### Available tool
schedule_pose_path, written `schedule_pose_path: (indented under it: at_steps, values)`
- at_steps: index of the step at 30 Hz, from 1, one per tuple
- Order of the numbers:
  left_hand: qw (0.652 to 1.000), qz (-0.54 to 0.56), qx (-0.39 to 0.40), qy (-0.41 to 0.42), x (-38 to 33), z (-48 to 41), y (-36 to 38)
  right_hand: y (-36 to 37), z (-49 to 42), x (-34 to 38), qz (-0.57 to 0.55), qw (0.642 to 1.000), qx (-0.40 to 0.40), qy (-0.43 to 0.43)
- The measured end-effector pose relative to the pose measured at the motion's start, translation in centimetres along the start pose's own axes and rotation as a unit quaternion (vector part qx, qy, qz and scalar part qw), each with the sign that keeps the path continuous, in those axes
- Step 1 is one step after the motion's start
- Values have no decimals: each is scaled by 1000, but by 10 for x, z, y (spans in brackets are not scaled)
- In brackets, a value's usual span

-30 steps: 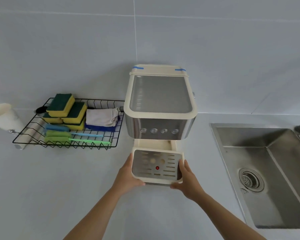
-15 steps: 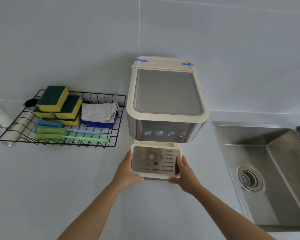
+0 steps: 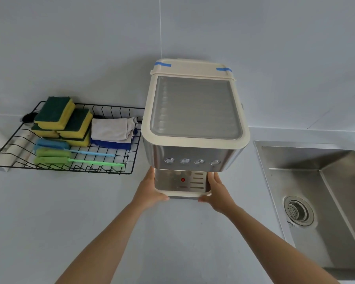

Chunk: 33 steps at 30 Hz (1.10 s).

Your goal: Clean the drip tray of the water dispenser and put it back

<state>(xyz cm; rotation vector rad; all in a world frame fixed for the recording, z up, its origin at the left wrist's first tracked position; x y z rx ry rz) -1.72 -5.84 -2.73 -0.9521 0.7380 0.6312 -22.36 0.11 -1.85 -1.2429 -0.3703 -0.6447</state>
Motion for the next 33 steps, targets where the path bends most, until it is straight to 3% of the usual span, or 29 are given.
schedule_pose_path:
  at_steps: [16,23,30,33]
  values:
    - [999,-38,5,13,-3,-4,-1,3,-10,-8,25,1000,18,6]
    - [992,-94,0,85,-13,12,-12,-7,2,-11,47,999,-12,9]
    - [982,-147,-95,75,-37,40,-57,-71,31,5,90,994,-61,9]
    - [969,-133,-172,116,-65,55,-86,-105,44,19,99,989,-109,-7]
Point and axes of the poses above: each hand's wrist, its own z-axis away from the middle knuckle, its own y-axis out of the palm, x = y × z, the point moved 2 cm from there along -z, towards the middle knuckle, and after that the axes turned 5 degrees about z, right-handed, at the moved point
